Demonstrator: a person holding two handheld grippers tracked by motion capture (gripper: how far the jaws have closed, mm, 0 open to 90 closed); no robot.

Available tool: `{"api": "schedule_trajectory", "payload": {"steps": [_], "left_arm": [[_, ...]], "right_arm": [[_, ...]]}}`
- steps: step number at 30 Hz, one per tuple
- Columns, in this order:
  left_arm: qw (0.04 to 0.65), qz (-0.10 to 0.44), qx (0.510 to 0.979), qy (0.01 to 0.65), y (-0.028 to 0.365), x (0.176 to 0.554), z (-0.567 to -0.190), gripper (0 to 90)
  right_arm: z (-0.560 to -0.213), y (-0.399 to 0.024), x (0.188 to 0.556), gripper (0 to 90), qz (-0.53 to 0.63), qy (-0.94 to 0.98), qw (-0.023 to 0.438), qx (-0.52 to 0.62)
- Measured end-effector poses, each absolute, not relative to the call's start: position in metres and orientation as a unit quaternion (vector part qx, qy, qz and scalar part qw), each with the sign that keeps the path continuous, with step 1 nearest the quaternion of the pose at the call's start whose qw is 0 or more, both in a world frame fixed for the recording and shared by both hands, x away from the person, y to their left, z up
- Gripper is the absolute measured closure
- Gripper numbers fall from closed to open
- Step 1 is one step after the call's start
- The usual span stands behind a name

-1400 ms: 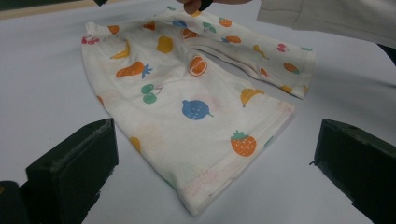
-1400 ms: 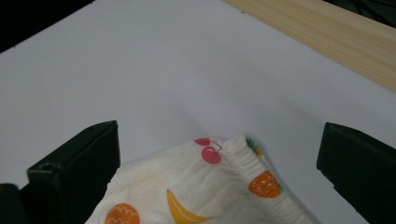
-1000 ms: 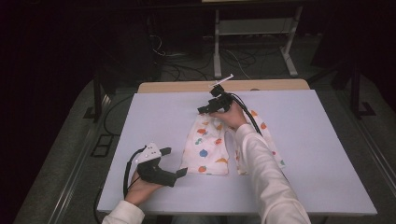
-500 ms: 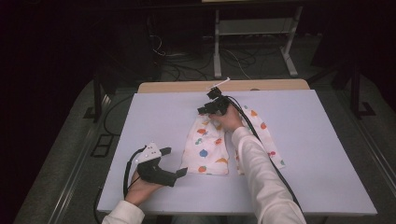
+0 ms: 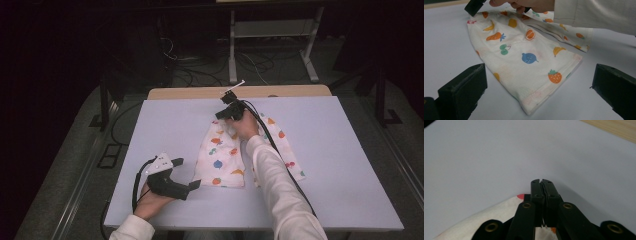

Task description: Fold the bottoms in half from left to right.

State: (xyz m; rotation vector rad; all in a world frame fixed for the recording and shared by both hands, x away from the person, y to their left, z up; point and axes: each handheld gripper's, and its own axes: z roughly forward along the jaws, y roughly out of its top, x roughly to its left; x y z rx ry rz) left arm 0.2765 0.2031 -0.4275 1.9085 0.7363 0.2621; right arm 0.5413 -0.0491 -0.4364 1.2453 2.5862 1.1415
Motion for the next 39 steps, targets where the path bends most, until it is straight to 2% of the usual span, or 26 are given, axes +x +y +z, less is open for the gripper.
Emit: {"api": "schedule_trajectory", "payload": {"steps": [8, 29, 39], "left_arm": [[0.51, 0.106, 0.792, 0.318, 0.201, 0.278, -0.428, 0.0], [0.482, 0.098, 0.8, 0.342, 0.193, 0.296, -0.405, 0.0], [0.428, 0.036, 0.812, 0.394, 0.199, 0.317, -0.423, 1.1]], "right_arm": [[-0.434, -0.048, 0.534, 88.6, 0.372, 0.831, 0.047, 0.41], [-0.426, -0.045, 0.526, 88.5, 0.376, 0.828, 0.063, 0.41], [-0.425, -0.045, 0.525, 88.5, 0.38, 0.827, 0.062, 0.41]]}}
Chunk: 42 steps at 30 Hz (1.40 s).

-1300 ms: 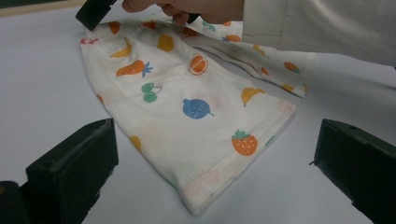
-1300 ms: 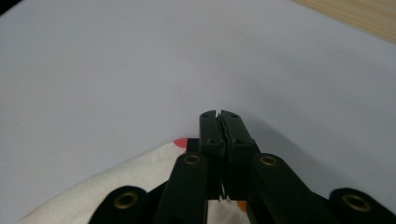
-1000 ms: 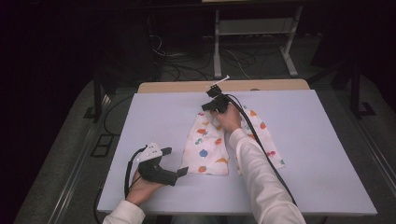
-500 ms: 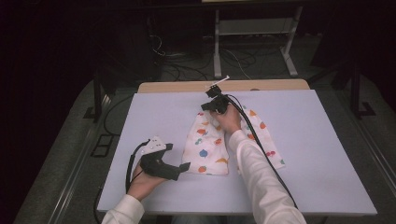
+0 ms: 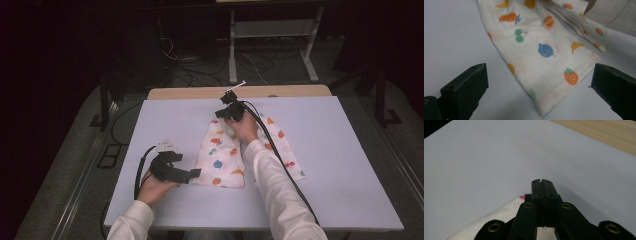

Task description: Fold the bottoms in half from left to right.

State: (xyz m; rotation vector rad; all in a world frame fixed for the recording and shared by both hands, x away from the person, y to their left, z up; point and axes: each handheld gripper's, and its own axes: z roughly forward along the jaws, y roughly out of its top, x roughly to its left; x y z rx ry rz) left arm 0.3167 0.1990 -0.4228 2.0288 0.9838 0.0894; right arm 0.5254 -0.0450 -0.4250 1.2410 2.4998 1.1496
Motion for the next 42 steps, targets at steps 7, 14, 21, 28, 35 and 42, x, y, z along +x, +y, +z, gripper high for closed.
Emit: {"api": "schedule_trajectory", "payload": {"steps": [7, 14, 21, 28, 35, 42], "left_arm": [[0.413, 0.011, 0.815, 0.407, 0.201, 0.318, -0.433, 2.9], [0.395, -0.009, 0.823, 0.409, 0.201, 0.317, -0.438, 17.0], [0.396, -0.026, 0.817, 0.419, 0.206, 0.316, -0.442, 37.0], [0.394, -0.046, 0.816, 0.42, 0.209, 0.319, -0.444, 53.0], [0.386, -0.069, 0.815, 0.426, 0.207, 0.324, -0.446, 69.5], [0.38, -0.093, 0.818, 0.422, 0.202, 0.329, -0.448, 76.4]], "right_arm": [[-0.424, -0.046, 0.525, 88.5, 0.385, 0.823, 0.061, 0.413], [-0.422, -0.047, 0.524, 88.5, 0.391, 0.821, 0.059, 0.411], [-0.424, -0.048, 0.524, 88.5, 0.39, 0.822, 0.059, 0.41], [-0.426, -0.049, 0.523, 88.5, 0.392, 0.82, 0.058, 0.413], [-0.427, -0.049, 0.524, 88.5, 0.392, 0.821, 0.058, 0.411], [-0.426, -0.05, 0.523, 88.5, 0.393, 0.82, 0.06, 0.411]]}}
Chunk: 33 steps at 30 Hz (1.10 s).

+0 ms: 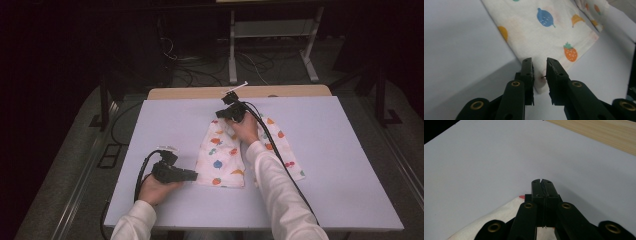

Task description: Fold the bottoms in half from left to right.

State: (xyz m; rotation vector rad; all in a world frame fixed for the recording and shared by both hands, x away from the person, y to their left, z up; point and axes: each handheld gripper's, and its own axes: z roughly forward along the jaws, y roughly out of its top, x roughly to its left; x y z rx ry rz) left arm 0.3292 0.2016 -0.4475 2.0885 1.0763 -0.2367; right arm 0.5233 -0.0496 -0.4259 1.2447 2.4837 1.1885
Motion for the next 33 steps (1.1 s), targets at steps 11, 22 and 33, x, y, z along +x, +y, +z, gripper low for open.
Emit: {"api": "schedule_trajectory", "payload": {"steps": [11, 22, 33], "left_arm": [[0.377, -0.084, 0.825, 0.413, 0.197, 0.329, -0.444, 88.9], [0.406, -0.073, 0.828, 0.381, 0.19, 0.322, -0.425, 89.0], [0.439, -0.089, 0.82, 0.356, 0.179, 0.318, -0.412, 88.9]], "right_arm": [[-0.424, -0.053, 0.522, 88.5, 0.4, 0.819, 0.061, 0.406], [-0.419, -0.06, 0.522, 88.5, 0.414, 0.81, 0.061, 0.41], [-0.417, -0.067, 0.522, 88.5, 0.426, 0.803, 0.061, 0.412]]}}
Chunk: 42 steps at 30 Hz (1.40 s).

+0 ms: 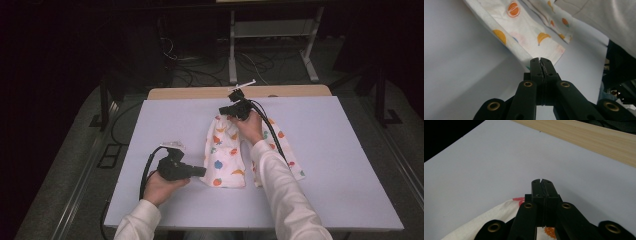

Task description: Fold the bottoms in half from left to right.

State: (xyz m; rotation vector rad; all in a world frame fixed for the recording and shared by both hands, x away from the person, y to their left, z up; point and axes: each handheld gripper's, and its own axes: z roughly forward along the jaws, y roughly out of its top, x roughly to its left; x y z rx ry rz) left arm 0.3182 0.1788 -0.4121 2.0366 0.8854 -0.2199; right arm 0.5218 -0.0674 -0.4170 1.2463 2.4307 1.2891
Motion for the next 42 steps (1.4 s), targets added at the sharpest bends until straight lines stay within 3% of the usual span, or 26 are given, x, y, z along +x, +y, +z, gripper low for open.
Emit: {"api": "schedule_trajectory", "payload": {"steps": [42], "left_arm": [[0.488, -0.096, 0.824, 0.273, 0.112, 0.321, -0.383, 88.8]], "right_arm": [[-0.408, -0.119, 0.515, 88.5, 0.469, 0.772, 0.055, 0.426]]}}
